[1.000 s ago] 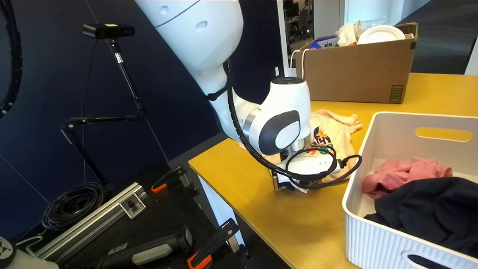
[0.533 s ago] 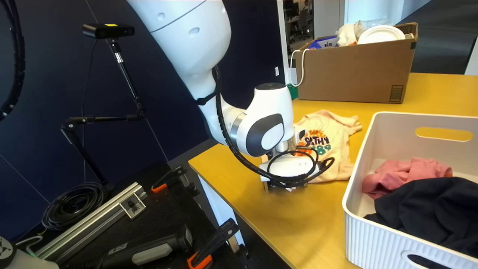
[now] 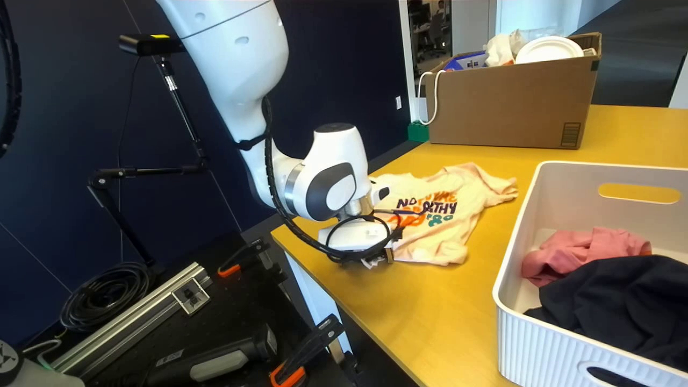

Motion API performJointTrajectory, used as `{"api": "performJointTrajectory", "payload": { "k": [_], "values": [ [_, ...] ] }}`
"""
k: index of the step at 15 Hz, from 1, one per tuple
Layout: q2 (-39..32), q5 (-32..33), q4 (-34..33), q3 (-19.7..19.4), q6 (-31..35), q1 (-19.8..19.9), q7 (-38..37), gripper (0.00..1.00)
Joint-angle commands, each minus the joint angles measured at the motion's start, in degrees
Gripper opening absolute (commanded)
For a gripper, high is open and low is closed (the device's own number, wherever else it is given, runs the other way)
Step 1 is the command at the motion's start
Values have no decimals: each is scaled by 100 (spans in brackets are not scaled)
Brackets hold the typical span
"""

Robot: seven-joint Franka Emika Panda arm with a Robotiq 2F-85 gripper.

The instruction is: Straighten up the pink t-shirt

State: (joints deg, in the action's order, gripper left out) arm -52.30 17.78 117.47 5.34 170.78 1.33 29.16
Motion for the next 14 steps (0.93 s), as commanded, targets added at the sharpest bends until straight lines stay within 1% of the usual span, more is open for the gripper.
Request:
{"api": "performJointTrajectory", "payload": {
  "k": [1, 2, 5, 9, 10, 12, 13, 14],
  "values": [
    [765, 2, 1093, -102, 365, -233, -686, 0],
    [924, 23, 1287, -98, 549, -246, -767, 0],
    [1264, -17, 1667, 123, 778, -77, -836, 0],
    [1364, -81, 1774, 308, 743, -72, -953, 0],
    [1334, -105, 1758, 408, 681, -7, -961, 0],
    [1228, -113, 1705, 471, 666, -23, -1005, 0],
    [1209, -116, 1700, 462, 697, -50, -1035, 25],
    [1238, -129, 1729, 488, 698, -40, -1068, 26]
  ]
}}
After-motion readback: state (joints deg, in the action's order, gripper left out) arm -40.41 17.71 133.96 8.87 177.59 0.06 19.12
